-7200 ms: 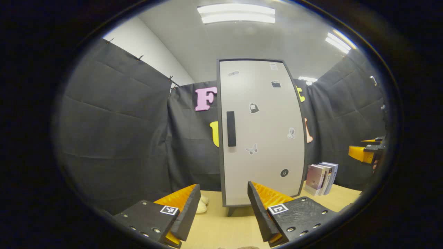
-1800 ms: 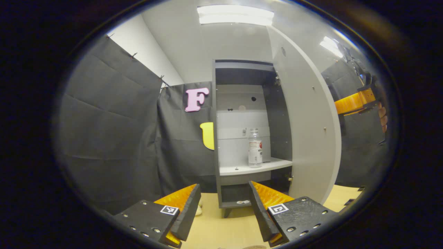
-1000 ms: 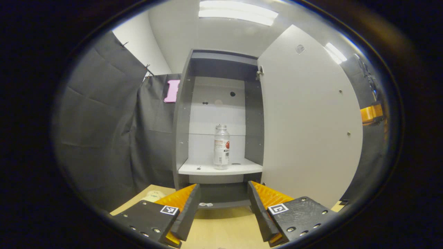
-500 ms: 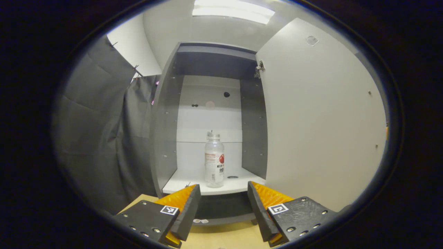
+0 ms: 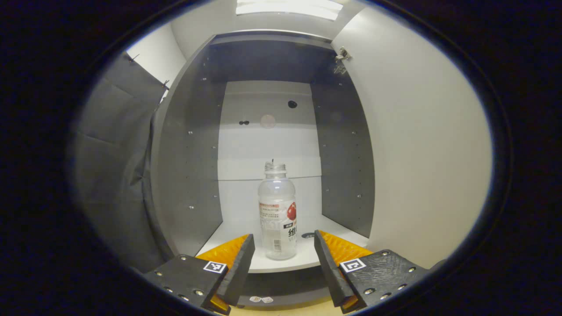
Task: Open the cabinet door with the right hand, grasp the bottle in the cabinet with the left hand and place it on the coaster, then close the cabinet door with the right hand.
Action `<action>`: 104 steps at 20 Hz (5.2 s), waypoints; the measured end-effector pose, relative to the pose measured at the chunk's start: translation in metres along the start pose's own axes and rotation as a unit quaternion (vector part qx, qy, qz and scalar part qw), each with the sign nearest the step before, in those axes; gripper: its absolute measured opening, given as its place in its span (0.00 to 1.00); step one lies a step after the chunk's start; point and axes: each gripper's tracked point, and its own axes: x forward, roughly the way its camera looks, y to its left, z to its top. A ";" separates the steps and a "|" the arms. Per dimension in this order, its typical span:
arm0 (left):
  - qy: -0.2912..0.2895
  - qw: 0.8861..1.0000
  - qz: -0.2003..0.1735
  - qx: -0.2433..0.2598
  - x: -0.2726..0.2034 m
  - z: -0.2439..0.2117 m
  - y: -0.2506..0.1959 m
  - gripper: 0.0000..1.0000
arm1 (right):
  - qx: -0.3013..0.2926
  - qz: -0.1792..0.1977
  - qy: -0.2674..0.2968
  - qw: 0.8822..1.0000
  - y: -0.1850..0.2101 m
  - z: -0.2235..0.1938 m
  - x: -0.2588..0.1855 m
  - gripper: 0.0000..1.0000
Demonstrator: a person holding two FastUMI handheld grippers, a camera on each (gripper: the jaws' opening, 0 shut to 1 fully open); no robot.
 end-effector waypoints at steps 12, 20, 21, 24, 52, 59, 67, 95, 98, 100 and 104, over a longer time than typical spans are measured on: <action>0.001 1.000 0.007 -0.016 0.078 -0.001 0.013 0.78 | 0.070 -0.035 0.055 0.995 -0.030 -0.053 0.014 0.94; 0.006 1.000 0.025 -0.008 0.058 0.009 0.022 0.66 | 0.058 -0.013 0.053 0.997 -0.023 -0.051 0.022 0.95; 0.002 1.000 0.024 -0.006 0.048 0.011 0.022 0.67 | 0.056 -0.006 0.053 0.997 -0.020 -0.050 0.023 0.95; -0.018 1.000 0.023 -0.002 0.014 0.025 0.022 0.71 | 0.051 0.013 0.050 0.997 -0.009 -0.049 0.026 0.95; 0.028 0.996 0.080 0.021 -0.291 -0.125 0.016 0.66 | 0.048 0.129 0.025 0.990 0.065 -0.020 0.073 0.95; 0.052 0.993 0.107 -0.004 -0.323 -0.191 0.019 0.71 | 0.036 0.120 0.037 0.991 0.067 -0.024 0.074 0.95; 0.081 0.989 0.126 0.001 -0.339 -0.259 0.025 0.71 | 0.017 0.118 0.052 0.992 0.076 -0.034 0.072 0.95; 0.041 0.991 0.129 0.015 -0.348 -0.100 0.027 0.80 | 0.018 0.106 -0.041 0.993 0.097 0.080 0.048 0.90; 0.022 0.993 0.118 0.012 -0.351 -0.070 0.040 0.83 | 0.000 0.068 -0.049 0.996 0.100 0.090 0.043 0.95; 0.014 0.994 0.112 0.010 -0.351 -0.059 0.057 0.83 | -0.010 0.058 -0.048 0.997 0.113 0.089 0.039 0.95; 0.007 0.995 0.103 0.000 -0.358 -0.057 0.096 0.80 | -0.006 0.038 -0.038 0.999 0.129 0.084 0.031 0.92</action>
